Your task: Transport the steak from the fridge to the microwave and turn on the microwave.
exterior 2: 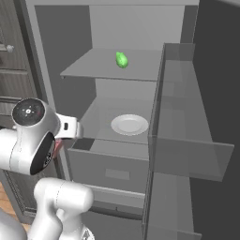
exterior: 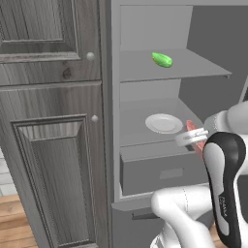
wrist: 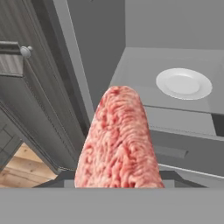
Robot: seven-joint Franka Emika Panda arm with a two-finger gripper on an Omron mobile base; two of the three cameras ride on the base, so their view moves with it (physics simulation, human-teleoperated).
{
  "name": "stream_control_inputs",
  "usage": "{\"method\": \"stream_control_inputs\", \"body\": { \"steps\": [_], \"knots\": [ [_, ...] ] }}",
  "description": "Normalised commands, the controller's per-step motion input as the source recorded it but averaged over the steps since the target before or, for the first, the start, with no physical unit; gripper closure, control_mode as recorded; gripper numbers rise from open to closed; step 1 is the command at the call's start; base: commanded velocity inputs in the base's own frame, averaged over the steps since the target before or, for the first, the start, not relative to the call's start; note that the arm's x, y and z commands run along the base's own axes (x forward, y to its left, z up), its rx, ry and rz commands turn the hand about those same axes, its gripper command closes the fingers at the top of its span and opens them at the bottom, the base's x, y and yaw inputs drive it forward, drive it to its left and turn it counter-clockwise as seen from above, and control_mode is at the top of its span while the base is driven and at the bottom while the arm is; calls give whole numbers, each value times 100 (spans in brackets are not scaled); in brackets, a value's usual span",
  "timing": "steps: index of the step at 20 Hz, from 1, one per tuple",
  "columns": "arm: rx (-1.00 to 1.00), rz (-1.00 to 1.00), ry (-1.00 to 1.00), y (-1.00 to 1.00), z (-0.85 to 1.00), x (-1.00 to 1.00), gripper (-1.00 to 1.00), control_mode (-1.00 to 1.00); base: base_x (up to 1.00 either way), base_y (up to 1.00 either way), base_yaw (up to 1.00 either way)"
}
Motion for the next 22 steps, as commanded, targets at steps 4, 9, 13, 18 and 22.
{"method": "stream_control_inputs", "body": {
  "steps": [4,9,13,18,22],
  "knots": [
    [0,0,0,4,0,0,100,-100,0,0,0],
    [0,0,0,0,0,0,100,-100,0,0,0],
    [0,0,0,0,0,0,100,-100,0,0,0],
    [0,0,0,0,0,0,100,-100,0,0,0],
    [0,0,0,0,0,0,100,-100,0,0,0]
  ]
}}
